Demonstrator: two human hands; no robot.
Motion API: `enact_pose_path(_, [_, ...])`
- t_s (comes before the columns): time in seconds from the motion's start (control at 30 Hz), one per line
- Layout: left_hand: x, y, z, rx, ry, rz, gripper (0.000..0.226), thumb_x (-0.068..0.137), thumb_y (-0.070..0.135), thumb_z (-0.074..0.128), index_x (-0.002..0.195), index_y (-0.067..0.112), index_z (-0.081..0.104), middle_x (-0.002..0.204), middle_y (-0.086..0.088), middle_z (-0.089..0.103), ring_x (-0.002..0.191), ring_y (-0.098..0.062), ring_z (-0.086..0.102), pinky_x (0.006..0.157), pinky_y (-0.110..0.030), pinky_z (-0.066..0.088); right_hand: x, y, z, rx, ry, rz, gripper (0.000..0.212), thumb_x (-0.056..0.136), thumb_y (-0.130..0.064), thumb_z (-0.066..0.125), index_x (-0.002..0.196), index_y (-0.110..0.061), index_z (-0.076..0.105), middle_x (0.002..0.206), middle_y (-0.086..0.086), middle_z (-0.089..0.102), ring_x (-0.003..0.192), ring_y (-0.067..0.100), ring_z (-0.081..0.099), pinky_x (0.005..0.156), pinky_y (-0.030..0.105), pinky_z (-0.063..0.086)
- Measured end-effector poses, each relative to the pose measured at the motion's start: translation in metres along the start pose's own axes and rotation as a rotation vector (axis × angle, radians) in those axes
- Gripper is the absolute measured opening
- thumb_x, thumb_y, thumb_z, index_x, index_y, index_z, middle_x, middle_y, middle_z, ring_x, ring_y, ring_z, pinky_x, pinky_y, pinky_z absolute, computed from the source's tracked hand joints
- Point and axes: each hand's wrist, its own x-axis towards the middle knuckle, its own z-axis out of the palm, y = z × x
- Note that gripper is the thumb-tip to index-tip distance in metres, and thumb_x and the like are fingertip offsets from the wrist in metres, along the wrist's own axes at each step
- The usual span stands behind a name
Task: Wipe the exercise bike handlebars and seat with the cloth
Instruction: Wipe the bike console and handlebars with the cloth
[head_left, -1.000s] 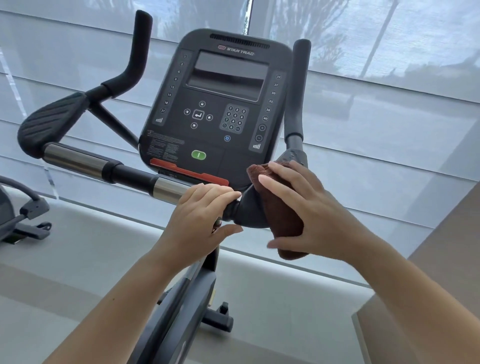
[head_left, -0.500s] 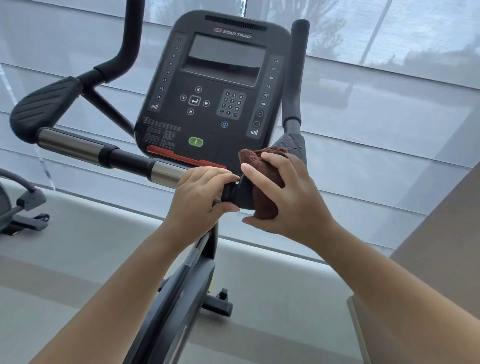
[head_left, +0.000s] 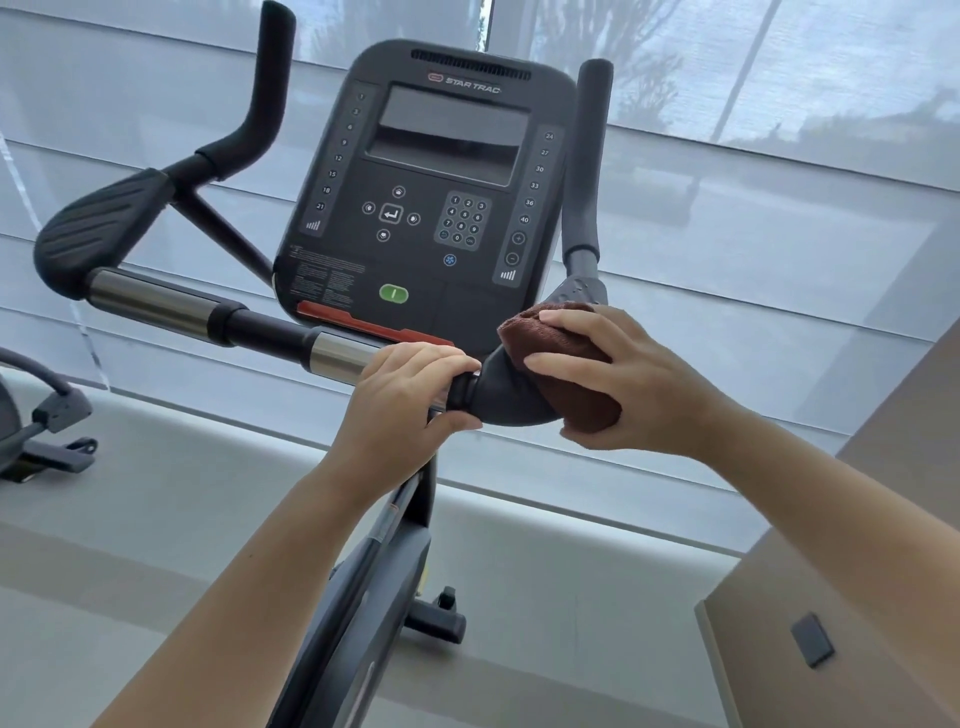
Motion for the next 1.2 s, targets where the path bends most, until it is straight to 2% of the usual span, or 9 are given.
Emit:
enact_pose_path(0.1, [-0.001, 0.001, 0.002, 0.005, 0.003, -0.013, 0.043, 0.066, 0.034, 0.067, 0.102, 0.010, 0.065, 0.102, -0.003, 0.068, 0.099, -0.025, 0.058, 0.092, -0.026, 0.030, -0.001, -0.016, -0.003, 0.096, -0.046, 0.120, 0.060, 0.072, -0.051, 0.062, 0.125, -0.025, 0.052, 0.143, 0.006, 0.036, 0.133, 0.030, 0.027, 0.109, 0.041, 0.027])
enact_pose_path(0.2, [-0.001, 0.002, 0.002, 0.000, 0.010, -0.006, 0.043, 0.066, 0.034, 0.066, 0.101, 0.009, 0.065, 0.101, -0.004, 0.068, 0.099, -0.024, 0.057, 0.092, -0.028, 0.031, 0.004, -0.042, 0.009, 0.285, 0.195, 0.370, 0.039, 0.081, -0.048, 0.051, 0.110, -0.024, 0.064, 0.138, 0.002, 0.046, 0.132, 0.026, 0.031, 0.108, 0.047, 0.027])
enact_pose_path(0.3, [-0.001, 0.003, 0.002, 0.011, 0.012, -0.001, 0.043, 0.065, 0.032, 0.067, 0.101, 0.008, 0.065, 0.100, -0.005, 0.068, 0.099, -0.023, 0.057, 0.092, -0.029, 0.031, 0.015, -0.057, 0.029, 0.154, 0.383, 0.491, 0.031, 0.081, -0.042, 0.054, 0.103, -0.024, 0.066, 0.128, 0.002, 0.055, 0.124, 0.028, 0.042, 0.099, 0.047, 0.037])
enact_pose_path(0.43, [-0.001, 0.001, 0.003, -0.002, 0.002, -0.007, 0.044, 0.070, 0.039, 0.063, 0.102, 0.009, 0.065, 0.102, -0.003, 0.067, 0.100, -0.023, 0.057, 0.093, -0.030, 0.031, 0.013, -0.043, 0.031, -0.004, 0.425, 0.304, 0.023, 0.086, -0.028, 0.057, 0.105, -0.019, 0.068, 0.118, 0.009, 0.061, 0.108, 0.035, 0.053, 0.086, 0.044, 0.046])
enact_pose_path(0.53, [-0.001, 0.001, 0.003, -0.011, 0.001, 0.000, 0.044, 0.072, 0.040, 0.060, 0.103, 0.010, 0.064, 0.103, -0.002, 0.067, 0.100, -0.022, 0.056, 0.093, -0.031, 0.033, 0.010, -0.007, 0.015, 0.035, 0.323, 0.150, 0.021, 0.086, -0.017, 0.058, 0.103, -0.015, 0.070, 0.115, 0.011, 0.062, 0.101, 0.034, 0.056, 0.088, 0.041, 0.044])
enact_pose_path(0.7, [-0.001, 0.001, 0.004, 0.020, 0.005, 0.015, 0.043, 0.069, 0.036, 0.064, 0.103, 0.010, 0.064, 0.103, -0.003, 0.067, 0.101, -0.024, 0.057, 0.093, -0.030, 0.031, 0.019, 0.018, 0.004, 0.176, 0.235, 0.303, 0.025, 0.083, -0.018, 0.057, 0.106, -0.021, 0.067, 0.123, 0.005, 0.056, 0.107, 0.029, 0.052, 0.097, 0.039, 0.037])
enact_pose_path(0.83, [-0.001, -0.001, 0.005, 0.006, 0.003, 0.020, 0.046, 0.073, 0.043, 0.053, 0.104, 0.011, 0.063, 0.104, -0.003, 0.066, 0.103, -0.019, 0.051, 0.092, -0.030, 0.030, 0.018, -0.029, 0.020, 0.087, 0.373, 0.216, 0.023, 0.082, -0.010, 0.059, 0.099, -0.019, 0.071, 0.112, 0.008, 0.063, 0.094, 0.035, 0.054, 0.090, 0.038, 0.042])
enact_pose_path(0.93, [-0.002, -0.002, 0.006, 0.011, 0.002, 0.028, 0.045, 0.074, 0.043, 0.053, 0.104, 0.011, 0.063, 0.104, -0.003, 0.066, 0.102, -0.021, 0.053, 0.092, -0.032, 0.032, 0.018, -0.029, 0.017, 0.070, 0.324, 0.131, 0.023, 0.084, -0.009, 0.058, 0.100, -0.018, 0.072, 0.111, 0.010, 0.064, 0.091, 0.036, 0.055, 0.089, 0.036, 0.042])
enact_pose_path(1.2, [-0.002, -0.004, 0.006, -0.001, 0.018, 0.034, 0.045, 0.074, 0.044, 0.053, 0.104, 0.012, 0.063, 0.104, -0.002, 0.066, 0.102, -0.020, 0.052, 0.092, -0.030, 0.032, 0.035, 0.015, -0.012, 0.214, 0.253, 0.304, 0.028, 0.082, -0.013, 0.057, 0.107, -0.018, 0.068, 0.113, 0.007, 0.060, 0.102, 0.027, 0.057, 0.093, 0.038, 0.043])
